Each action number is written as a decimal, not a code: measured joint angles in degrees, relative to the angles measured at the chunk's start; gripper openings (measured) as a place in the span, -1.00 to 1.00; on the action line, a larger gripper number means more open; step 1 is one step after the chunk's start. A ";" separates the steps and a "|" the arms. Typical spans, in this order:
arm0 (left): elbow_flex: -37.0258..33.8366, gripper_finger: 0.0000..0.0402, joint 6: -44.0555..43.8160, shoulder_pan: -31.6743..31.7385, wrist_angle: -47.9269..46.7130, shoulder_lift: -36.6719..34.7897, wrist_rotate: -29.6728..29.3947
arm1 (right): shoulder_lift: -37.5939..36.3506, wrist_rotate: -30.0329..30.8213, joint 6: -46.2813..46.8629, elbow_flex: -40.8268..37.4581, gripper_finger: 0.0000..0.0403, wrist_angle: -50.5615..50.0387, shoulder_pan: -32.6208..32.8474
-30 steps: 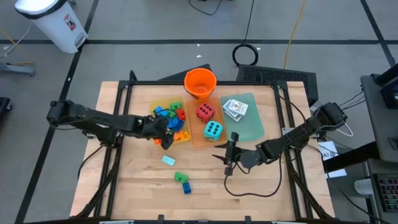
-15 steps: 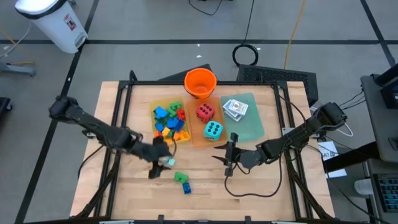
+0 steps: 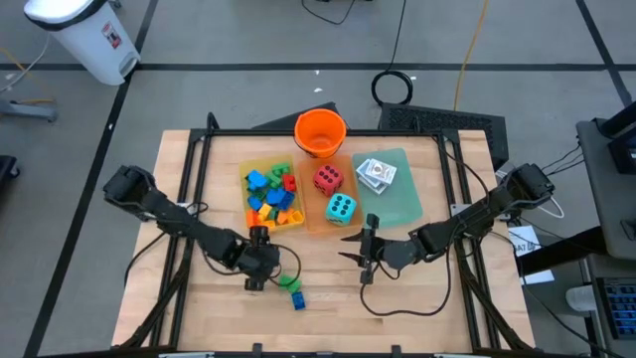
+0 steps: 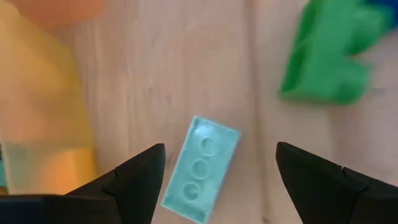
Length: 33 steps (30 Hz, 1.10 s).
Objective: Pick & Place Toys
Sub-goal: Put the light blue game piece into the yellow bin
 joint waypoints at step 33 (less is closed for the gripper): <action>0.55 -0.28 -5.16 5.95 4.83 6.11 6.60 | 0.00 -0.02 -0.44 0.00 -0.31 -0.15 0.00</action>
